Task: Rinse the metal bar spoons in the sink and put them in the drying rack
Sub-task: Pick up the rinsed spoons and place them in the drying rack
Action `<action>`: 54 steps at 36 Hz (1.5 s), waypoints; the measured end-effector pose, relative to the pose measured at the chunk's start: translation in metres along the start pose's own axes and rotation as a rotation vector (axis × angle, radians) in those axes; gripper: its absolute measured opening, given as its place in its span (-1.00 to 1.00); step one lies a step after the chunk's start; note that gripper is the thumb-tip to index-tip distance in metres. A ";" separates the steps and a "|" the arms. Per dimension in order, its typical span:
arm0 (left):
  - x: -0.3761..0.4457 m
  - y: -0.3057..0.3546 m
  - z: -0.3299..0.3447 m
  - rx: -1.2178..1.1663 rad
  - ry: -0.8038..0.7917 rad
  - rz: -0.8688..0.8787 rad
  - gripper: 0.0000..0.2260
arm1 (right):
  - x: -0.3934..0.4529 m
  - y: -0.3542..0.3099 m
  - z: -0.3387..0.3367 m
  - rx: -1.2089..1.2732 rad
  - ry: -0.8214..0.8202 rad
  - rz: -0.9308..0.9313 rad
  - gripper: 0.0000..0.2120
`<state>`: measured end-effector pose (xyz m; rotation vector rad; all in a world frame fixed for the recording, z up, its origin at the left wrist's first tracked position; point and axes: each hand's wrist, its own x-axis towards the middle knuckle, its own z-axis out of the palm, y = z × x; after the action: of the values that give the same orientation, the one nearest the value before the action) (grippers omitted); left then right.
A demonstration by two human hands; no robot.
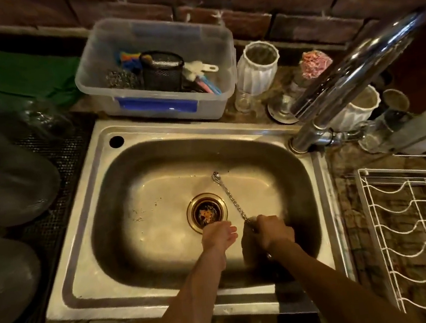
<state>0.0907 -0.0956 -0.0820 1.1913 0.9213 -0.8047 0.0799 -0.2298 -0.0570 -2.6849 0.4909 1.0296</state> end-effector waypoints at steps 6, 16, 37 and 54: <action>-0.002 0.001 0.014 -0.076 0.029 -0.063 -0.91 | 0.000 -0.001 0.003 -0.098 0.048 -0.068 -0.72; -0.003 -0.007 0.028 0.051 0.043 -0.003 -0.82 | -0.009 -0.001 0.000 -0.048 0.069 -0.075 -0.77; -0.058 0.031 0.017 -0.092 0.081 -0.009 -0.92 | -0.063 -0.016 -0.037 0.477 -0.023 -0.074 -0.94; -0.138 0.063 -0.015 -0.058 0.032 0.093 -0.75 | -0.141 -0.021 -0.079 0.821 -0.231 -0.031 -0.74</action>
<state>0.0873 -0.0628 0.0671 1.1904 0.9031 -0.6815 0.0376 -0.2035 0.0977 -1.8243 0.6452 0.8590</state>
